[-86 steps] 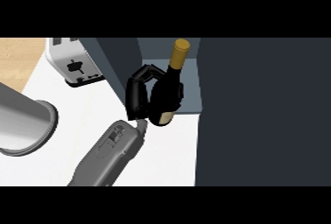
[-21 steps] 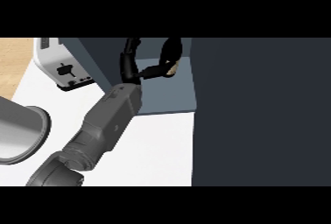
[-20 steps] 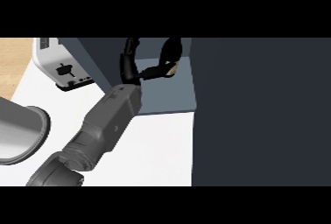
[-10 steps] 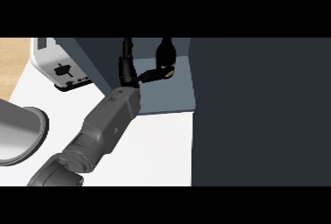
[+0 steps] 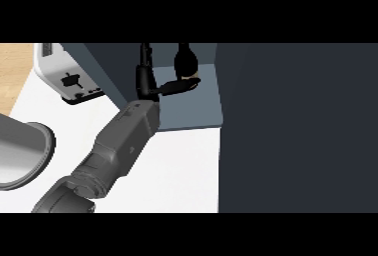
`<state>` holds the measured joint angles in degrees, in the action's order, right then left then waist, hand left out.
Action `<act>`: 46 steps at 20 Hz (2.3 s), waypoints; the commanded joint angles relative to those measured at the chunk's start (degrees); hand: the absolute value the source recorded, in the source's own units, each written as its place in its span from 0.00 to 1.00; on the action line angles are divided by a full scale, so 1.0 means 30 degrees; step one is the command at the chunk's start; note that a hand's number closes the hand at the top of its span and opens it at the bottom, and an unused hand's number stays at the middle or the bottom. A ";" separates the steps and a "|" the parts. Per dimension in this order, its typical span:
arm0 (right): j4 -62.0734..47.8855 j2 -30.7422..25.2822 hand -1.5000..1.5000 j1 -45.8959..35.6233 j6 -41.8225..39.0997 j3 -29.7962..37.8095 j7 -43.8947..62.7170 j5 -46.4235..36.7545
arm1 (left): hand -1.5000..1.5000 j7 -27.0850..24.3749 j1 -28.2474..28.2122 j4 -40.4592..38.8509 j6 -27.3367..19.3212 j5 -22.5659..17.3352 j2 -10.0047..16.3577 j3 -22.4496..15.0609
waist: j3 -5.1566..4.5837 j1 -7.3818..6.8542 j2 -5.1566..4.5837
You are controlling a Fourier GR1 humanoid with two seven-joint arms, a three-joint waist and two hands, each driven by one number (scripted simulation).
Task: Pick up the wine, place it into the cabinet and close the cabinet
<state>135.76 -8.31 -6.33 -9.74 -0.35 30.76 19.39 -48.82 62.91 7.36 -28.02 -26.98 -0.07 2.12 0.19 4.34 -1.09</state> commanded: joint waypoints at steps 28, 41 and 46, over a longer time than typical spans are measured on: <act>0.1642 0.0207 0.00 -0.0485 0.1255 -0.1253 0.1380 -0.0553 | 0.00 -0.0313 -0.4295 0.4165 0.2092 -0.5456 0.0024 -0.5381 | -0.0088 -0.0157 0.0343; 0.1625 -0.0412 0.00 0.0930 0.0760 0.0431 0.0405 0.0039 | 0.00 0.0115 -1.0858 1.4885 -0.4580 -0.7637 0.0026 -1.3954 | -0.0053 -0.1354 0.0474; 0.2579 -0.0313 0.00 0.1006 0.1403 0.0089 0.1565 -0.0221 | 0.00 0.1138 -1.2260 1.8353 -0.6307 -0.6031 0.0493 -1.4789 | -0.0058 -0.1481 0.0466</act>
<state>136.48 -8.68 -5.33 -6.57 -1.12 31.89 17.28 -46.08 31.07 54.91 -42.59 -48.60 0.37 -39.84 0.00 0.52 0.22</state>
